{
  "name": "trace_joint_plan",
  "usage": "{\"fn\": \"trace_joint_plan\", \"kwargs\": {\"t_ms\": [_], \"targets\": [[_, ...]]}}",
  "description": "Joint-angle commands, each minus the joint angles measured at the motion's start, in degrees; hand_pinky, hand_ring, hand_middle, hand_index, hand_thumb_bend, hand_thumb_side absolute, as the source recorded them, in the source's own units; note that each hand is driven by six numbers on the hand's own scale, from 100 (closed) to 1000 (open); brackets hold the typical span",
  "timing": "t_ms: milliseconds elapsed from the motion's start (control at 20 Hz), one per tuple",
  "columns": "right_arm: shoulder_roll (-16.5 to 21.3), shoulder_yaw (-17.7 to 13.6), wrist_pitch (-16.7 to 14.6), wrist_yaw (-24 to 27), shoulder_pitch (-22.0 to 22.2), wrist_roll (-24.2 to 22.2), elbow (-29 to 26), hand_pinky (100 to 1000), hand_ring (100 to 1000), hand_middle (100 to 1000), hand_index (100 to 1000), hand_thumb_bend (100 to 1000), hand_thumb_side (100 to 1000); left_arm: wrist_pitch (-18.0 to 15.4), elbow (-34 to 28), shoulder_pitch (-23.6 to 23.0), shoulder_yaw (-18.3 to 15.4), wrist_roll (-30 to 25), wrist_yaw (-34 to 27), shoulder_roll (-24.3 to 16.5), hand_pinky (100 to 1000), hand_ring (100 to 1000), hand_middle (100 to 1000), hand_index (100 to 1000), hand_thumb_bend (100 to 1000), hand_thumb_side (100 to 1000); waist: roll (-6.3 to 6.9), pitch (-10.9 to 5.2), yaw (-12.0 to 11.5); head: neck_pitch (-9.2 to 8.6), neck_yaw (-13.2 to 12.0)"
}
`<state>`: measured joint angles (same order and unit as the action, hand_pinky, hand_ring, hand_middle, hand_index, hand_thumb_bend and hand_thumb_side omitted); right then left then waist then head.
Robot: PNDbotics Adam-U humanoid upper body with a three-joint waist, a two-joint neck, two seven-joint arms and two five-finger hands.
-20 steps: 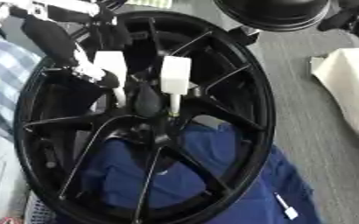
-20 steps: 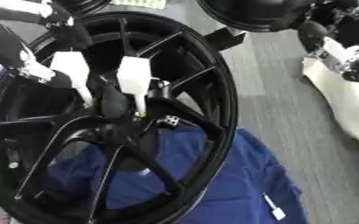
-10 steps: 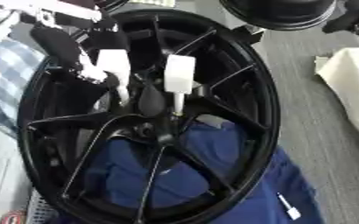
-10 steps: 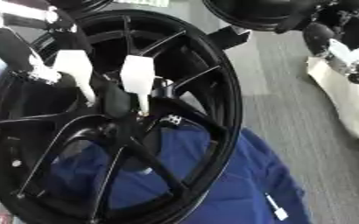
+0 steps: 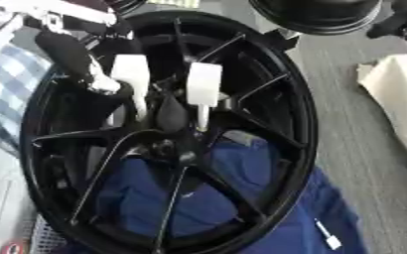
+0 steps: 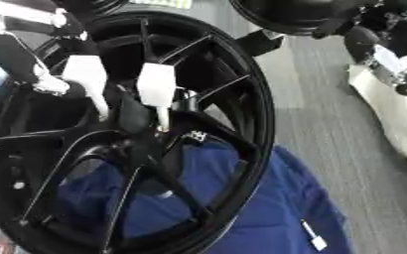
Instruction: Pull the pin out of the wheel hub.
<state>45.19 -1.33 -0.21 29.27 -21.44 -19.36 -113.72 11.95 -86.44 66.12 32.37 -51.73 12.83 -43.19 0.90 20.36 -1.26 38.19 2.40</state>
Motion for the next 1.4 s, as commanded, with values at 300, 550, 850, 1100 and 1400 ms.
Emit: {"fn": "trace_joint_plan", "kwargs": {"t_ms": [300, 550, 850, 1100, 1400], "targets": [[1.0, -0.5, 0.1, -0.2, -0.2, 0.4, -0.9, 944, 775, 637, 794, 136, 303, 0.6, -0.6, 0.9, -2.2, 0.3, -0.5, -0.7, 736, 624, 473, 603, 194, 209, -0.35, -0.96, 0.0, -0.68, -0.2], [1.0, -0.6, 0.1, -0.4, 0.0, 0.4, -0.9, 944, 775, 637, 794, 136, 303, 2.9, -1.7, 1.2, -2.8, 4.2, -3.8, -1.0, 714, 598, 424, 538, 200, 183, -0.40, -1.04, -0.1, -0.59, -0.4], [1.2, -0.8, -0.1, -0.3, 0.3, 0.6, -0.9, 943, 774, 637, 794, 139, 308, 5.1, -3.7, 1.0, -5.0, 7.3, -6.2, -3.2, 710, 575, 371, 455, 204, 122, -0.31, -1.32, -0.1, -0.32, -0.3], [1.4, -1.1, -0.2, -0.1, 0.6, 1.0, -0.9, 943, 774, 638, 794, 141, 296, 6.8, -6.7, -0.2, -10.8, 10.9, -10.2, -7.0, 709, 559, 343, 425, 206, 100, -0.31, -1.69, -0.6, -0.06, 0.3], [2.0, -1.9, -0.9, 0.4, 1.1, 2.0, -0.9, 943, 773, 637, 794, 147, 289, 8.6, -8.5, -12.3, -22.9, 21.5, -18.1, -16.5, 715, 554, 337, 419, 171, 106, -0.53, -2.13, -1.8, 0.51, 1.5]]}}
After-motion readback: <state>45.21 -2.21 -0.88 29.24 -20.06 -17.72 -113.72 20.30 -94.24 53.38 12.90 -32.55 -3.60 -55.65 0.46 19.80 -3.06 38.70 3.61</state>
